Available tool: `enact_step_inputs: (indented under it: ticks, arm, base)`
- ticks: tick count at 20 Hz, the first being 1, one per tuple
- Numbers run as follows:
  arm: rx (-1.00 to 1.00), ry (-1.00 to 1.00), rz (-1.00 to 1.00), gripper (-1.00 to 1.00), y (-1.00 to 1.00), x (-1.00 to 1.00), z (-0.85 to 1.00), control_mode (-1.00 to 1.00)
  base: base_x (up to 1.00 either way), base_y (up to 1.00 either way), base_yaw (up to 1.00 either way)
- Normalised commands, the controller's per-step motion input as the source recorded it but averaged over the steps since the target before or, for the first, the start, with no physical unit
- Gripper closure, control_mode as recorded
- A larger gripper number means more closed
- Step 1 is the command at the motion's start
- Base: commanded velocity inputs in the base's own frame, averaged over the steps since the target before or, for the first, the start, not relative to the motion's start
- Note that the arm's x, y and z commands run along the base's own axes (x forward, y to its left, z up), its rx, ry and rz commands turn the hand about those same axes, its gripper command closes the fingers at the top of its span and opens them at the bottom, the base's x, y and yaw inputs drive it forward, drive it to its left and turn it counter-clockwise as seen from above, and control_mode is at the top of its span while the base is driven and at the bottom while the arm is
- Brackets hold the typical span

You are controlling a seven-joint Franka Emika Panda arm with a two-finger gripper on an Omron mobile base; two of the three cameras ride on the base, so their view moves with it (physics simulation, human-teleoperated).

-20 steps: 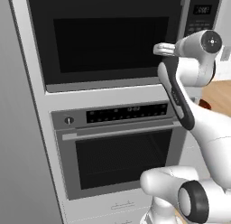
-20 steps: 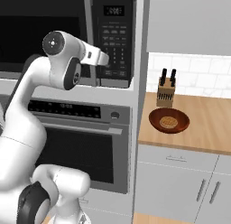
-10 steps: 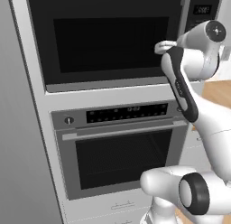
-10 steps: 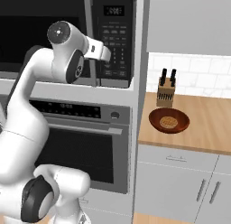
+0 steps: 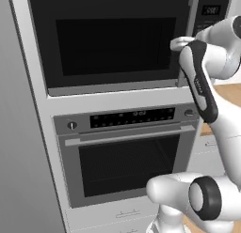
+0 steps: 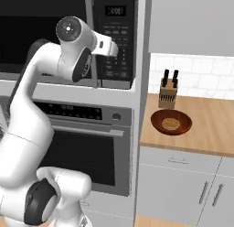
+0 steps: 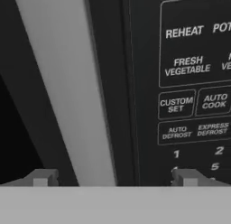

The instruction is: Open the microwave, place the bowl with waffle inside the microwave, then close the microwave door and turn it on.

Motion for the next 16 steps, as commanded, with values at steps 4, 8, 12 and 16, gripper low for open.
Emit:
enact_step_inputs:
  ticks: [4,8,12,16]
  arm:
    - [0.04,-0.23,-0.03,-1.0,0.14,0.44,-0.55,-1.0]
    - [0.01,-0.03,-0.11,1.0,0.72,0.89,-0.15,-1.0]
    - [0.0,0.16,-0.05,1.0,0.22,0.78,-0.03,-1.0]
    - [0.0,0.1,0.0,1.0,0.0,0.35,-0.19,-1.0]
  base:
    - [0.0,0.0,0.0]
    - [0.0,0.0,0.0]
    - [0.0,0.0,0.0]
    - [0.0,0.0,0.0]
